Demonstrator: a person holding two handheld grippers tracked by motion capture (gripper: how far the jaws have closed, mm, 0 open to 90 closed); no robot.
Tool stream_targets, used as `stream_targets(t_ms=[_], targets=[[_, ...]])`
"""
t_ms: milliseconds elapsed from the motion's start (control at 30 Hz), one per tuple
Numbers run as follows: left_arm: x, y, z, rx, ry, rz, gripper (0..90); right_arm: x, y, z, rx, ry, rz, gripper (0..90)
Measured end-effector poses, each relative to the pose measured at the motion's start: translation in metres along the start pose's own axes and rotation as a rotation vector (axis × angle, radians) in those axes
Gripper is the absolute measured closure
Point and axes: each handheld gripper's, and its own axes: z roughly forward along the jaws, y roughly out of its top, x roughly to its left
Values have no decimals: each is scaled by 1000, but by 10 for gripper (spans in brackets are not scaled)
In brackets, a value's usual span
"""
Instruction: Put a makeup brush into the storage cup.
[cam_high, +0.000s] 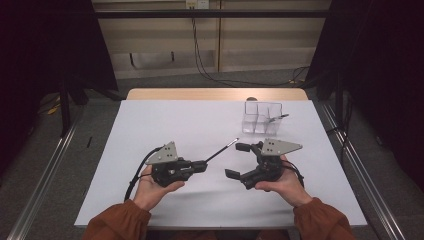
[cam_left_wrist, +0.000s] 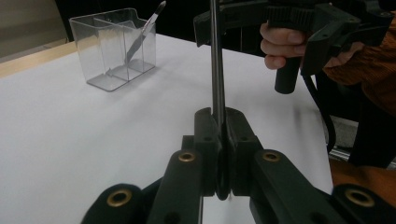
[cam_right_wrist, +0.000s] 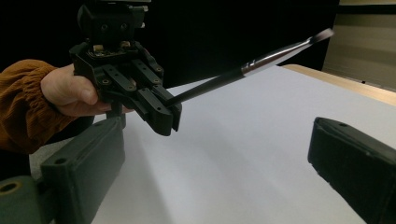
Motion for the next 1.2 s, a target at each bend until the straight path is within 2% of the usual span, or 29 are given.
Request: stream_targets(t_ms=[100,200,267,333,667,967,1200], targets=[[-1,0,3,-3,-10,8,852,0,-1,2,3,4,14,66],[-2,0,4,-7,-3,8,852,-1,-1,3,12,9,21,115],[-2,-1,4,1,-6,9,852,-1,-1,2,6,16,29,181],[-2,-2,5,-2,-10,14,852,-1,0,2,3,16,25,202],[-6,-7,11,41,-9,23,852,-2,-1,4,-1,48,47,363],[-5,-10,13,67,-13,29,851,-6,-2,3,-17,52,71,580],[-6,-14,17,83,-17,30,851,-7,-2,4,-31,71,104,662]])
